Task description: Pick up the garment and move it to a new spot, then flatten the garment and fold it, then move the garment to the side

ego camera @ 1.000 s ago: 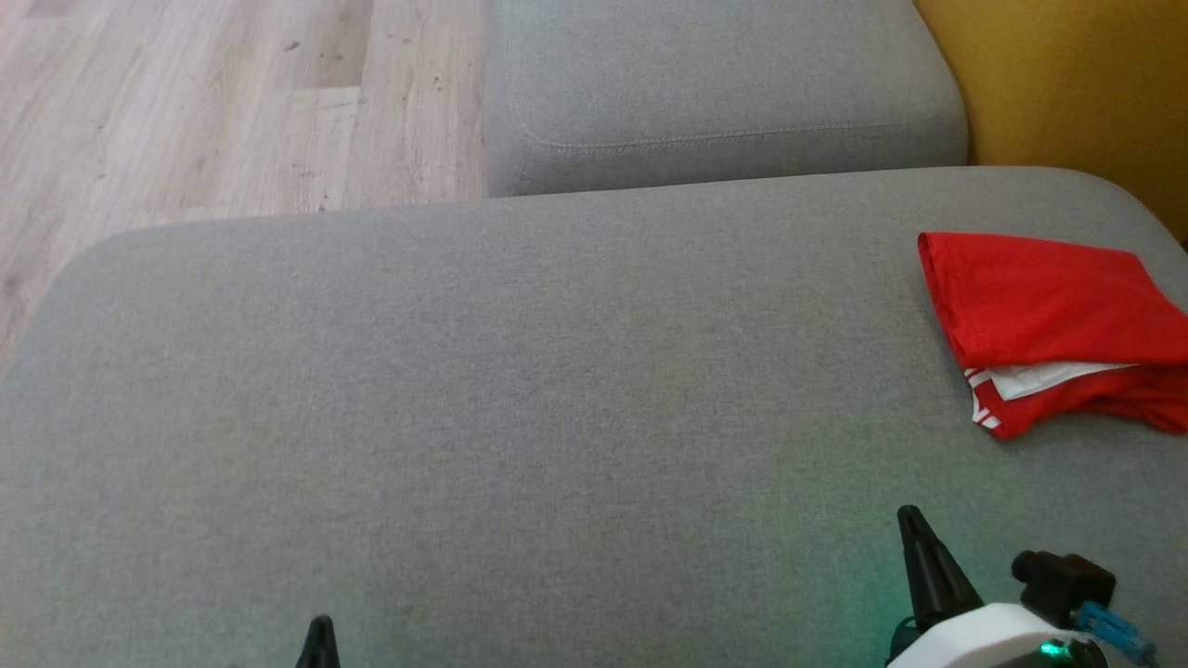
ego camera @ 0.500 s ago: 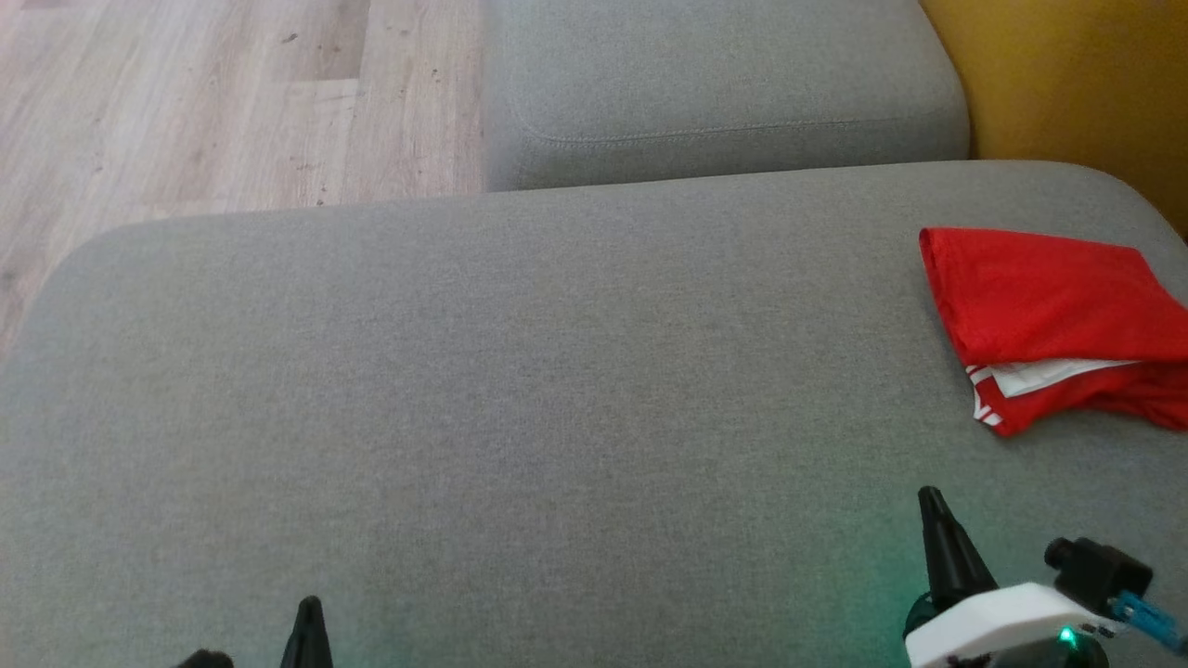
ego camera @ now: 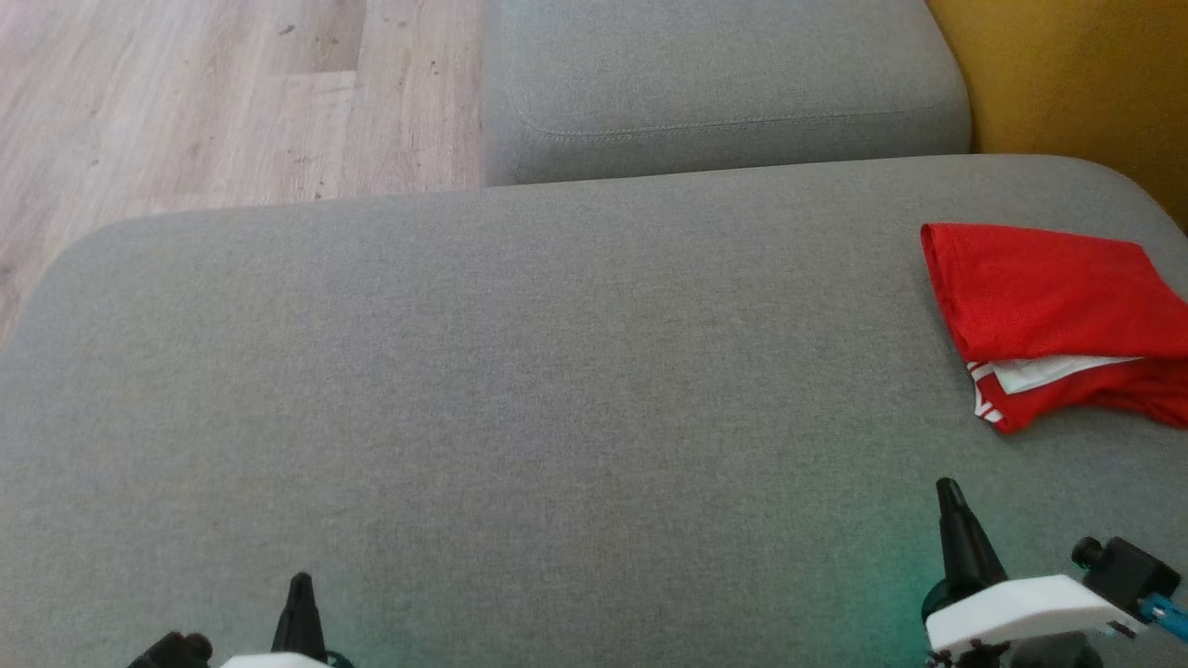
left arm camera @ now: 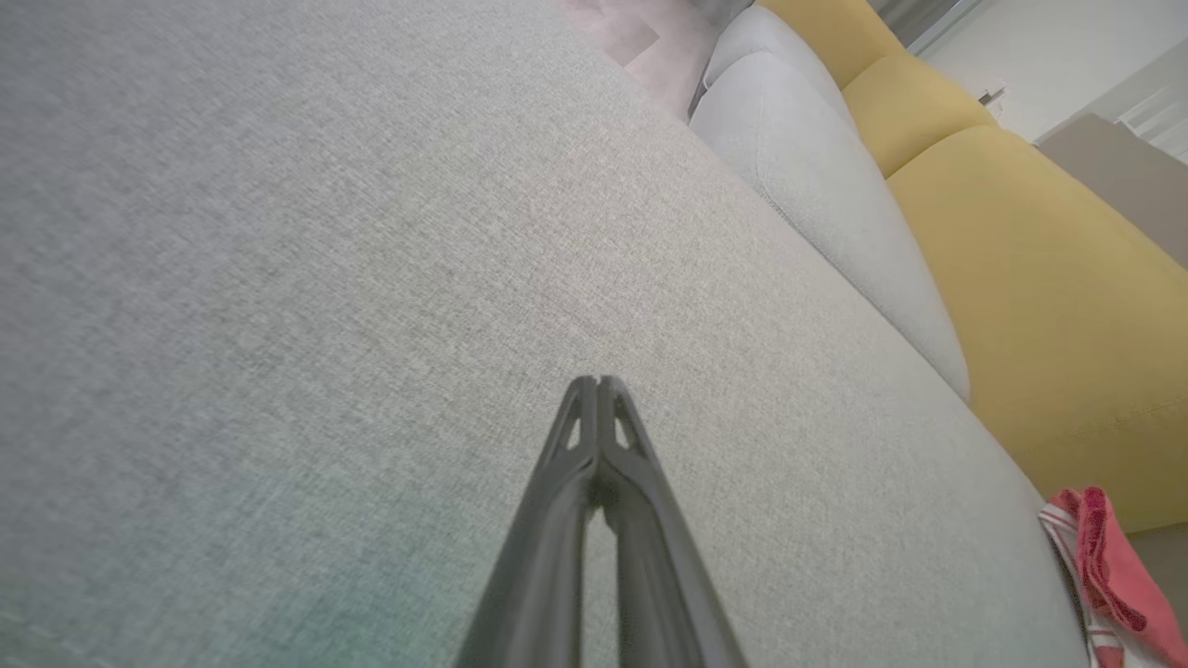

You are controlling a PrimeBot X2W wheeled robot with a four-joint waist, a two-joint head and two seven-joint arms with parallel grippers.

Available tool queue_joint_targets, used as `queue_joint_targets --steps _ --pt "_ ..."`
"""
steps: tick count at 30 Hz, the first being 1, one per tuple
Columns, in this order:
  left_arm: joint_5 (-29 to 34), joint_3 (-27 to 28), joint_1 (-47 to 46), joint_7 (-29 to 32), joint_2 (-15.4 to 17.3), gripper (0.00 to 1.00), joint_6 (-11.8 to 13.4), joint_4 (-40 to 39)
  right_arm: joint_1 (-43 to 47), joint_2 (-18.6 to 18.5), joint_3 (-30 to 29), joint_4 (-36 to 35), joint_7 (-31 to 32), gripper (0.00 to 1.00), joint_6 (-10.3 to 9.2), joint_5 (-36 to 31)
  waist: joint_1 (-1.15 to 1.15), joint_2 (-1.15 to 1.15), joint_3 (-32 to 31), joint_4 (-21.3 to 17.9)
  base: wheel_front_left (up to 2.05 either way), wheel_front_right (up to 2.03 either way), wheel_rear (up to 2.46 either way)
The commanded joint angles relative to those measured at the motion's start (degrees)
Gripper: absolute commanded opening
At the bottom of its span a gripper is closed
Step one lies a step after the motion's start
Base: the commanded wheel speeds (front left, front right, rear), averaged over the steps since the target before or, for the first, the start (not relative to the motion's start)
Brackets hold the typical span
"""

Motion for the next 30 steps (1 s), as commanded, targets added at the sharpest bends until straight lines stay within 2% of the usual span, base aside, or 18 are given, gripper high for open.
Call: queue_joint_targets --steps 1,30 --pt "-1.0 2.2 -3.2 0.2 0.0 0.0 -0.7 -1.3 -3.6 -1.2 -0.1 -2.0 0.2 0.0 0.16 1.7 0.0 0.0 0.0 0.0 0.0 0.0 0.0" --pt "-13.1 10.6 -6.8 5.0 -3.6 0.0 -6.5 -1.1 -6.5 -1.4 -2.6 -2.1 2.7 0.0 0.25 21.0 0.0 0.0 1.1 0.0 0.0 0.0 0.0"
